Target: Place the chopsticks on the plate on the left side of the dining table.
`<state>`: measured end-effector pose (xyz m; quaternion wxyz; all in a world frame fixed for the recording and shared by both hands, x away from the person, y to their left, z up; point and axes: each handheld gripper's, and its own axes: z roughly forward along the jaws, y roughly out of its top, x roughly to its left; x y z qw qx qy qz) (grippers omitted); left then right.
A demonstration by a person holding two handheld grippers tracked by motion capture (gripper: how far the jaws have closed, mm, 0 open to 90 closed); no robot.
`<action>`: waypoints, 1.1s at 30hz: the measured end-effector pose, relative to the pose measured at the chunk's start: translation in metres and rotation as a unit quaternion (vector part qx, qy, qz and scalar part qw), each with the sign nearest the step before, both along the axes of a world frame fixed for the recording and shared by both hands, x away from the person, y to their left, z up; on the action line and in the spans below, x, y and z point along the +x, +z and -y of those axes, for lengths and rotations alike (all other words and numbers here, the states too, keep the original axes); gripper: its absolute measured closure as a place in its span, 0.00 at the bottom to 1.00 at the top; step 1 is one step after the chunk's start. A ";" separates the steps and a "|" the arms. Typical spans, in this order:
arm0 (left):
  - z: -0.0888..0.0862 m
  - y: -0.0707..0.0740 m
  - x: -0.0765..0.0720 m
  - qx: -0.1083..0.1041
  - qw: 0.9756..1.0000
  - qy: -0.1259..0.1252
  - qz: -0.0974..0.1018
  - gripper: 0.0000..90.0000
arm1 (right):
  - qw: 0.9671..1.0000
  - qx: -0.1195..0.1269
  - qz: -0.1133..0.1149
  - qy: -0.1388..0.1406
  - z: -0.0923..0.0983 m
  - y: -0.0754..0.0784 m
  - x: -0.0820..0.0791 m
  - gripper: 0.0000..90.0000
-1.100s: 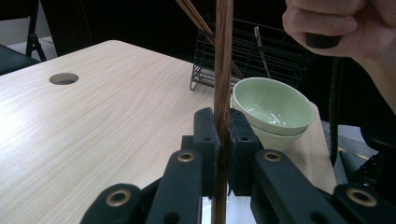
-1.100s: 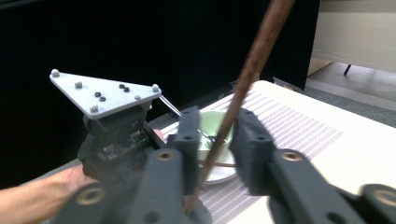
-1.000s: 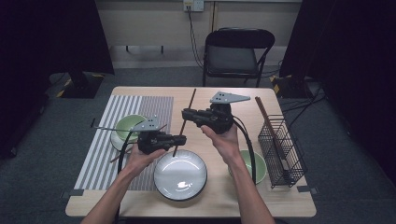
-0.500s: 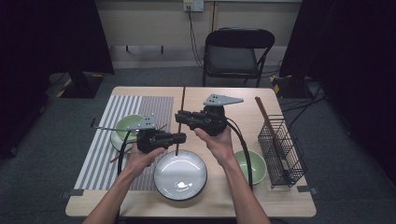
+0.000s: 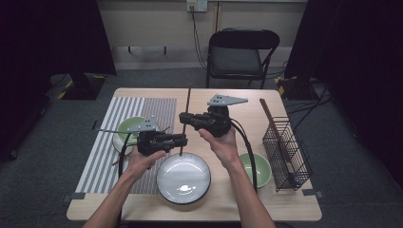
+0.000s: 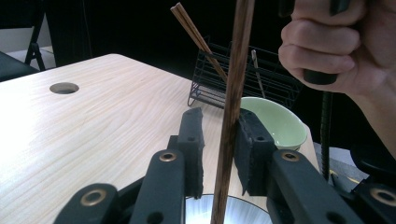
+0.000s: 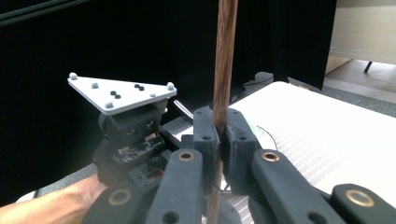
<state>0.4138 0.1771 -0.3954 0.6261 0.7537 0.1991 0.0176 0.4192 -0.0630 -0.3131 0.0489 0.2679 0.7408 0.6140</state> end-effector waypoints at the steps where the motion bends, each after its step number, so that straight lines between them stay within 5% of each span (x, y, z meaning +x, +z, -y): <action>1: 0.001 0.000 -0.001 0.004 1.000 -0.001 0.004 0.85 | 1.000 -0.001 -0.002 0.001 0.000 -0.001 0.000 0.95; 11: 0.006 -0.001 -0.004 0.019 1.000 0.000 0.014 0.94 | 1.000 -0.007 0.002 0.001 -0.003 -0.003 -0.001 0.94; 22: 0.003 -0.001 -0.004 0.018 1.000 -0.011 0.001 0.94 | 1.000 -0.011 0.021 -0.007 0.000 0.003 0.001 0.61; 33: -0.005 0.002 -0.007 0.018 1.000 -0.007 0.000 0.94 | 0.998 -0.016 0.034 -0.047 0.011 0.005 0.003 0.49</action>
